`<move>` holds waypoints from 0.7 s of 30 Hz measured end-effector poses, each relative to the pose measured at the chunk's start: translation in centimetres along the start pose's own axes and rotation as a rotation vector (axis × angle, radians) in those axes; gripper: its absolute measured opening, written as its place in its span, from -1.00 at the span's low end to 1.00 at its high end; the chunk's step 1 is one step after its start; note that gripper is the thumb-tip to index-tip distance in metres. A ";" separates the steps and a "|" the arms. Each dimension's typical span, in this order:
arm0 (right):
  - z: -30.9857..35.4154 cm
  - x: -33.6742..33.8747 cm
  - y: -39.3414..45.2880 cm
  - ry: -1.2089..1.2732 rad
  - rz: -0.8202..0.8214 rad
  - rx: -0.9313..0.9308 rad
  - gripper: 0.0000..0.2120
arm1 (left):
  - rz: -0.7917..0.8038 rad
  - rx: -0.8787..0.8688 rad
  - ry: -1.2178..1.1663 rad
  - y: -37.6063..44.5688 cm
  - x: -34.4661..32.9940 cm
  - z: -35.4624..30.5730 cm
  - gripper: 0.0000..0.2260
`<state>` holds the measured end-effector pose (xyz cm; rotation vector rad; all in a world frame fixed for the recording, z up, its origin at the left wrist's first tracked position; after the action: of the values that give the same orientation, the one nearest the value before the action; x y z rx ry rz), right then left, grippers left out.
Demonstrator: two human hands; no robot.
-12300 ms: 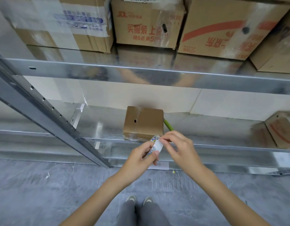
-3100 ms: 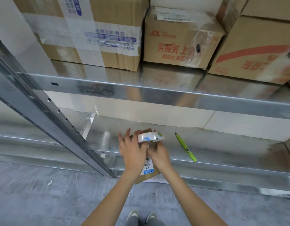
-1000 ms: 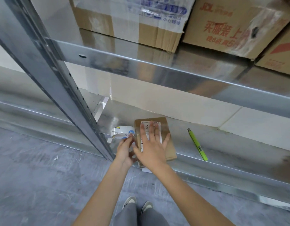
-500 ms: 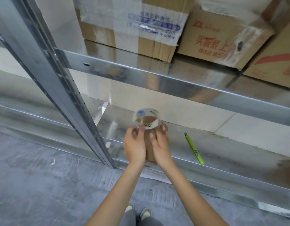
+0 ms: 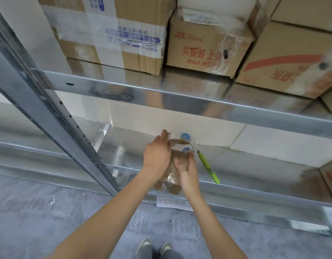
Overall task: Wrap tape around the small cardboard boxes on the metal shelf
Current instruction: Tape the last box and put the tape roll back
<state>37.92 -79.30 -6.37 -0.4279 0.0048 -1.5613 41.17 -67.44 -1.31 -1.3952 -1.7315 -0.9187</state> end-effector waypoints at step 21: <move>0.0 2.5 2.0 -0.778 0.006 0.163 -0.41 | -0.012 0.103 -0.300 -0.8 -0.5 8.8 -0.72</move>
<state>39.90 -81.77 -6.20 -0.8757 -0.7124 -1.2918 39.56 -60.16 -6.10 -1.5145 -1.9799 -0.6397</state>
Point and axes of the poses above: each hand's wrist, its own y-axis towards the middle knuckle, its own x-axis out of the back of the hand, z = x × y, the point moved 2 cm from there along y, towards the middle knuckle, and after that the axes turned 5 degrees about -x, right-handed, at the moved point
